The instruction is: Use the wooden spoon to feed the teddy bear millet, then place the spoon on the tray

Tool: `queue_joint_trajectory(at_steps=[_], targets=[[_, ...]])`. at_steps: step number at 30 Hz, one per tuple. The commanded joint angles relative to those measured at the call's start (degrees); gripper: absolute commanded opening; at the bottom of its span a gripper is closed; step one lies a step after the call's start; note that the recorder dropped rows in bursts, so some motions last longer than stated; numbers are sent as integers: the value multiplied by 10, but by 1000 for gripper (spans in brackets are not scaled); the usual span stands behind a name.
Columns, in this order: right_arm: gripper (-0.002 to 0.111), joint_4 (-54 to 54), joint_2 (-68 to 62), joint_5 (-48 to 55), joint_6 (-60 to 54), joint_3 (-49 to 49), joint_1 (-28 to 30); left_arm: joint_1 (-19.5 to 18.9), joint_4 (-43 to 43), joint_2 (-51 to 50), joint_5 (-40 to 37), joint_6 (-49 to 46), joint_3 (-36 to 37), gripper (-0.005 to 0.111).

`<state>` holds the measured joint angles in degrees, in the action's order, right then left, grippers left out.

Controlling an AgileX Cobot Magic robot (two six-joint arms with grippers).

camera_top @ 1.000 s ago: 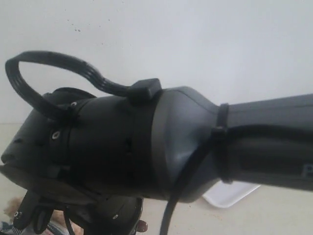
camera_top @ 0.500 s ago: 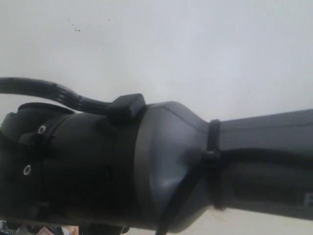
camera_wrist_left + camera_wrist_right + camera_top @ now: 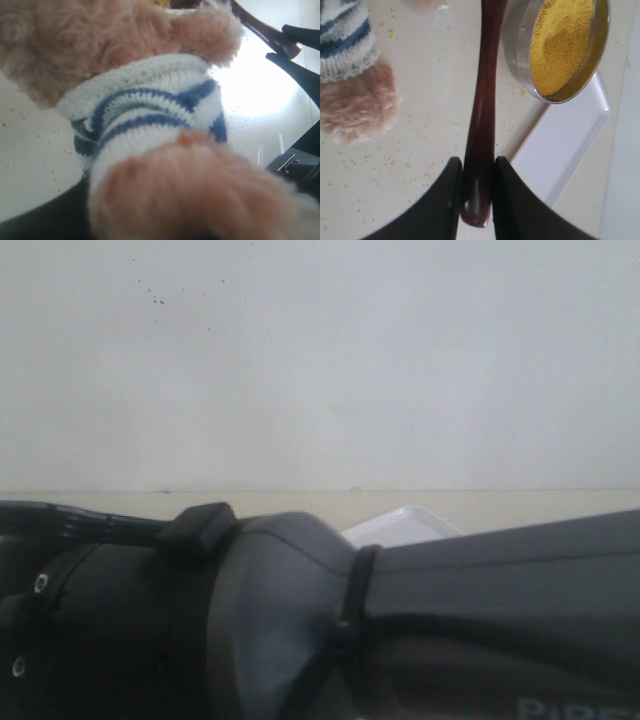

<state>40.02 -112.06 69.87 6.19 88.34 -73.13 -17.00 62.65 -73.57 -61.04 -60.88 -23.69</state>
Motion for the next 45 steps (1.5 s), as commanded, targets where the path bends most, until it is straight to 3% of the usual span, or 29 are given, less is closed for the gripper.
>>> queue_joint_trajectory(at_steps=[1, 24, 36, 45], targets=[[0, 21, 0, 1, 10, 3, -1, 0, 9, -1, -13, -3, 1, 4], [0, 31, 0, 1, 24, -60, -9, 0, 9, -1, -13, -3, 1, 4], [0, 141, -4, 1, 44, -60, -34, 0, 9, -1, -13, -3, 1, 4], [0, 164, -4, 1, 52, -73, -41, 0, 9, -1, -13, -3, 1, 4]])
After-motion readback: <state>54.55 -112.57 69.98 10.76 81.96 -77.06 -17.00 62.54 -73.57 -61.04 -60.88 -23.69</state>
